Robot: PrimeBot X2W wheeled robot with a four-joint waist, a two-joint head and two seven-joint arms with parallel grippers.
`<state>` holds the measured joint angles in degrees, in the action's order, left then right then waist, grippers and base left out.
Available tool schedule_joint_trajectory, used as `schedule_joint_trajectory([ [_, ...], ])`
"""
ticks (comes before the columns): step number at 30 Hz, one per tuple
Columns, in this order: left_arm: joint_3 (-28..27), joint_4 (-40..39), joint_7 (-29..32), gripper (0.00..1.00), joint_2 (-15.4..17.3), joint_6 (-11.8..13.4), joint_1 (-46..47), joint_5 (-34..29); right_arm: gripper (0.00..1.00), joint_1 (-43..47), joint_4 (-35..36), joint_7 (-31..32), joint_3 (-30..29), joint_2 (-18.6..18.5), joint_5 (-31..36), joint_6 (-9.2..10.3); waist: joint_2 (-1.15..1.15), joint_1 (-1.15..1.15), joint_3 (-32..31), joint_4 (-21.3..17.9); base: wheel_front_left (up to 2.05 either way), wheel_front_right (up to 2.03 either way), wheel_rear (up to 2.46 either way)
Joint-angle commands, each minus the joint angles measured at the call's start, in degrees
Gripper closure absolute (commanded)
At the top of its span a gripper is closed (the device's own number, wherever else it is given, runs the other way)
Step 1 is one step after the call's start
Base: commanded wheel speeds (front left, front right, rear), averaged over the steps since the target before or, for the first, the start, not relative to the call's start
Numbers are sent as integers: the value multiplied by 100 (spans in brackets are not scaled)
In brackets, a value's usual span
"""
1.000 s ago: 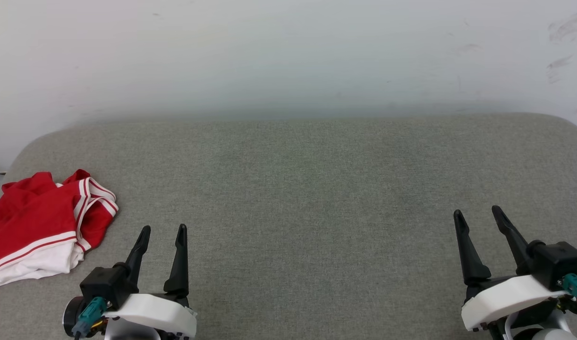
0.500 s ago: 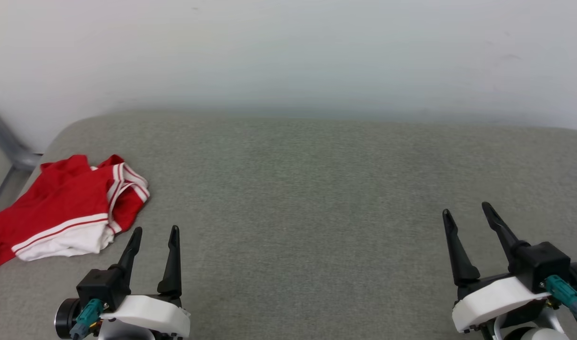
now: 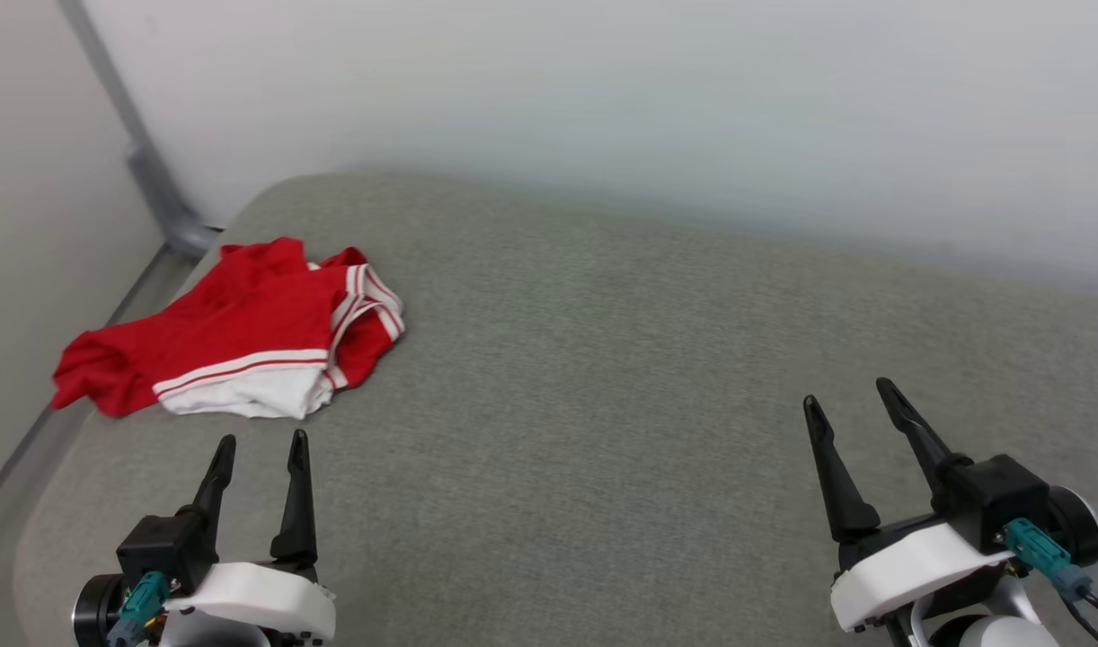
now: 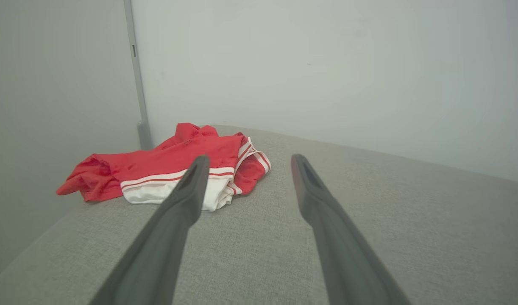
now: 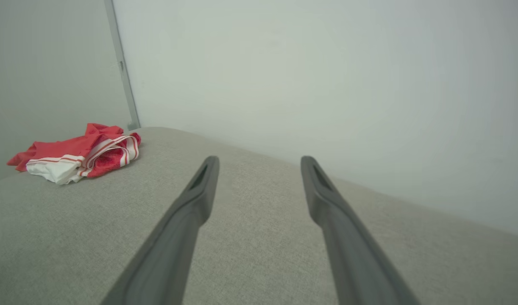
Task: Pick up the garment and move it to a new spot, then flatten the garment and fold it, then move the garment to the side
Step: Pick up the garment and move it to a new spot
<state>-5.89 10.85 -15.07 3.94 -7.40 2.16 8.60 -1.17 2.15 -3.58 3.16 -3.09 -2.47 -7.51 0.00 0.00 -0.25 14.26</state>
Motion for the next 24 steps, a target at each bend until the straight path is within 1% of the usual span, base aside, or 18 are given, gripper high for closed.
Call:
schedule_joint_trajectory([
  [1,-30,-12,-15,0,22,-11,35,-45,0,-55,-12,-42,30,17,-25,4,0,0,4,257,0,0,0],
  [7,-64,-29,-15,0,10,-12,24,-80,0,-86,-56,-52,117,19,-109,4,0,0,-8,635,0,0,0],
  [12,-116,-34,-15,0,24,-13,-5,-53,0,-114,-91,-51,169,18,-139,3,0,0,-17,818,0,0,0],
  [18,-109,-27,-15,0,38,-13,-25,7,0,-112,-95,-58,177,20,-143,4,0,0,-25,905,0,0,0],
  [24,-82,22,-15,0,67,-14,96,70,0,-133,-40,-47,184,22,-210,4,0,0,21,894,0,0,0],
])
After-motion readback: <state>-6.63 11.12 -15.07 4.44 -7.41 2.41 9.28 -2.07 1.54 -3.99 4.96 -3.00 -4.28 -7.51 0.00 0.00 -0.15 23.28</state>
